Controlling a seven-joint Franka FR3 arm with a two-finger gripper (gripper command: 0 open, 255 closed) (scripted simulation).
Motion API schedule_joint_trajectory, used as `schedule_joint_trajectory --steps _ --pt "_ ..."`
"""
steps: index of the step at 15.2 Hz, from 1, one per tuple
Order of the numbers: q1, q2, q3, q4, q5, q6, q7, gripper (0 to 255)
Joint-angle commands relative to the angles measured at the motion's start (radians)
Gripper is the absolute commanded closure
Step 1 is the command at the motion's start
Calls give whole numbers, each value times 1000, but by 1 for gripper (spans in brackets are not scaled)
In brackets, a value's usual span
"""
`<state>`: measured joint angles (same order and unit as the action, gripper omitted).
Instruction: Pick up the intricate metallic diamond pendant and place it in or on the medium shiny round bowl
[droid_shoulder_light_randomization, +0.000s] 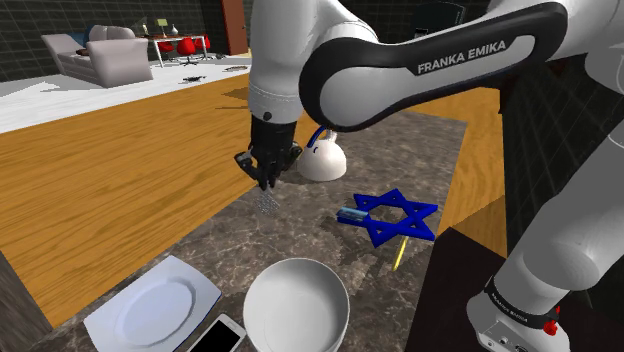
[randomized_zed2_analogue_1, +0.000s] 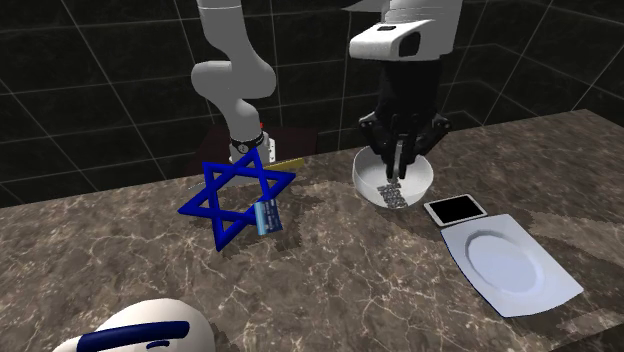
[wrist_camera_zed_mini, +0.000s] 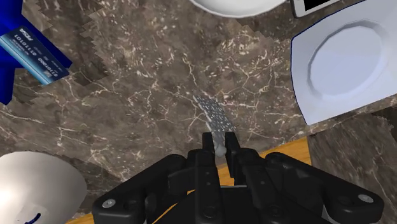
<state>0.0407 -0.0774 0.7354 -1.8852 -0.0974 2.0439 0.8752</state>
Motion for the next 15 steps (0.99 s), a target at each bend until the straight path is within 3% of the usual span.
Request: schedule_joint_trajectory --steps 1,15 --pt "0 2 1 30 0 -29 -2 255" --pt "119 -250 70 -12 159 -187 133 255"
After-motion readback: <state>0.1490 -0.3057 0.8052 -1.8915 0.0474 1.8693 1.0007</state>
